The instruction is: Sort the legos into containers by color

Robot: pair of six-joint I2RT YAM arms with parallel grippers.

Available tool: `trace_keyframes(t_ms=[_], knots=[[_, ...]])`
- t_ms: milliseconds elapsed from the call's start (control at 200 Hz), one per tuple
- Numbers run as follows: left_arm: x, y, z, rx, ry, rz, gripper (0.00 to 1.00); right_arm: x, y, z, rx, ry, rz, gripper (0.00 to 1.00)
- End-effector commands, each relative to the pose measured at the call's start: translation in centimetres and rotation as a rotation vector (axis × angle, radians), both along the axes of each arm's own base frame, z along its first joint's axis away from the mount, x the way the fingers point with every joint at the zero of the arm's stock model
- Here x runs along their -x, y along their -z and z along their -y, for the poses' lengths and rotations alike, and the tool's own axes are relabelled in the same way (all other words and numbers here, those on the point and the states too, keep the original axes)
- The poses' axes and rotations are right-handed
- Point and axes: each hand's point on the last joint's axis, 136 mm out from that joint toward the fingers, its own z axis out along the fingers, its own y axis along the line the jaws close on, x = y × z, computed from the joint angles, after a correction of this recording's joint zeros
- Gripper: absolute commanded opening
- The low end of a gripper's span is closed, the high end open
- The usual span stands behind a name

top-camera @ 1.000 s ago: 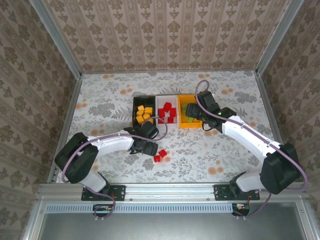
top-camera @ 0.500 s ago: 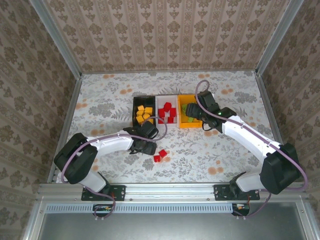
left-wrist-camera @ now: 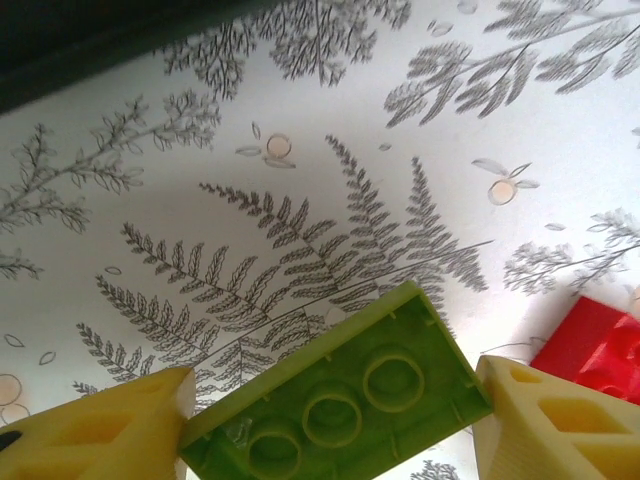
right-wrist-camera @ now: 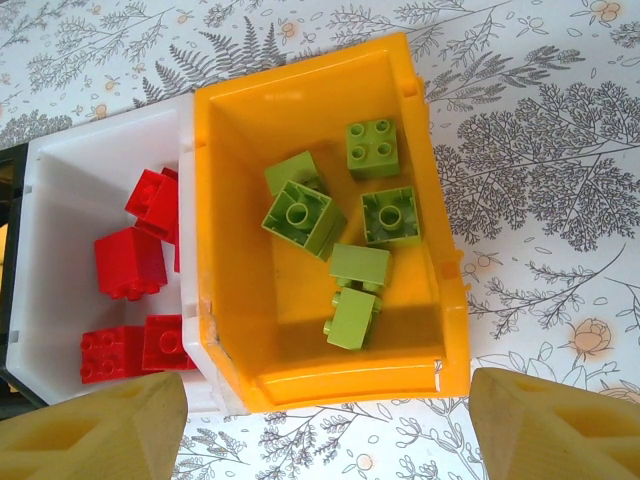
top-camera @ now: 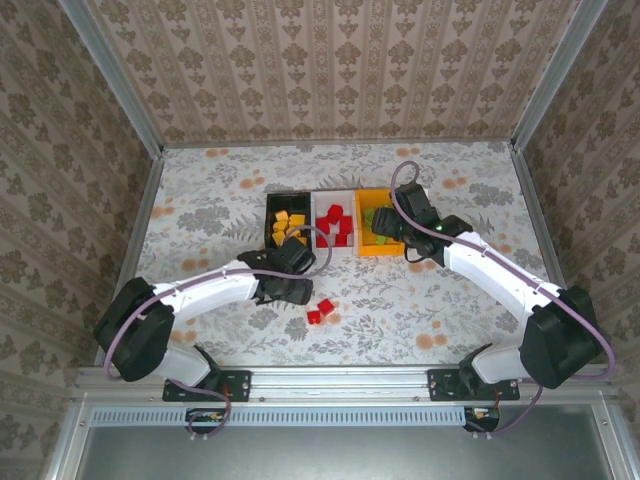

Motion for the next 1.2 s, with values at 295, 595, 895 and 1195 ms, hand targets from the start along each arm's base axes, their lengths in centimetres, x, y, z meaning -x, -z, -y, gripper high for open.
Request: trace_keyframes(t_ms=[295,595,895,1195], knots=[[-5.7,-6.2,8.5,0.117,0.108,0.106,0.64,1.9,-0.2,4.7,0.022,0.109,0.018,0.76],[-12.0,-8.6,17.6,0.194,0.183,0.158,0.65,4.4,0.0,6.8,0.025,0.134,0.011,0.76],[-16.2,-7.7,22.0,0.191,0.181,0.15,0.88,5.2,-0.6,7.2,0.024,0.119,0.015,0.79],[-15.4,-15.5,19.7,0.297,0.143,0.278,0.99,5.7,0.0,5.5,-0.023,0.047,-0.004,0.79]])
